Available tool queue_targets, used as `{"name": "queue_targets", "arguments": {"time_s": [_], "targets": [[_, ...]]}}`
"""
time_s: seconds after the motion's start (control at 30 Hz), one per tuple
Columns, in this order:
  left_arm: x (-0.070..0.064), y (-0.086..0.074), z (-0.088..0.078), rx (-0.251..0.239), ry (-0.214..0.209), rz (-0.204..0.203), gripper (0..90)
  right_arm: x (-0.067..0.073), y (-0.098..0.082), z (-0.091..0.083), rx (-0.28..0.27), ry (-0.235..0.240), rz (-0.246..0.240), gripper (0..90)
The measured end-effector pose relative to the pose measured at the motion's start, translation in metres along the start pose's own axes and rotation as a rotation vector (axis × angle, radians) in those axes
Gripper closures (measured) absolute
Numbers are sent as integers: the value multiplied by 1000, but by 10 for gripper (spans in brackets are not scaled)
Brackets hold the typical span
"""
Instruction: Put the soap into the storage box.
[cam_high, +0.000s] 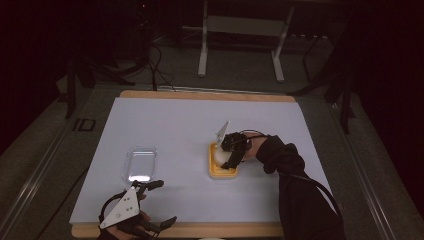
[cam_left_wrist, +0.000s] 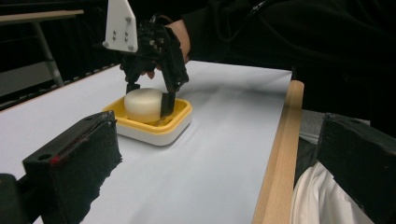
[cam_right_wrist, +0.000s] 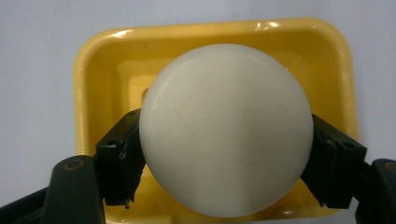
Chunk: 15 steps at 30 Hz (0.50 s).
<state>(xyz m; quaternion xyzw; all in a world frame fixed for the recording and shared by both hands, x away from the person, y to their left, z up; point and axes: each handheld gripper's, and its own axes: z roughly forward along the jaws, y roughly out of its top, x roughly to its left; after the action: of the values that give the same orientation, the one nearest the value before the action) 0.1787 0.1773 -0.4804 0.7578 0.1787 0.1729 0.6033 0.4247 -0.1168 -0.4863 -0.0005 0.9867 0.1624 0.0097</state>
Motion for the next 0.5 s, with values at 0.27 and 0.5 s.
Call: {"name": "queue_targets", "arguments": {"time_s": [0.27, 0.5], "targets": [[0, 0, 0, 2, -1, 1, 1, -1, 4, 5, 36, -8, 27, 242], [0, 0, 0, 2, 2, 2, 1, 0, 6, -9, 14, -20, 15, 244]]}}
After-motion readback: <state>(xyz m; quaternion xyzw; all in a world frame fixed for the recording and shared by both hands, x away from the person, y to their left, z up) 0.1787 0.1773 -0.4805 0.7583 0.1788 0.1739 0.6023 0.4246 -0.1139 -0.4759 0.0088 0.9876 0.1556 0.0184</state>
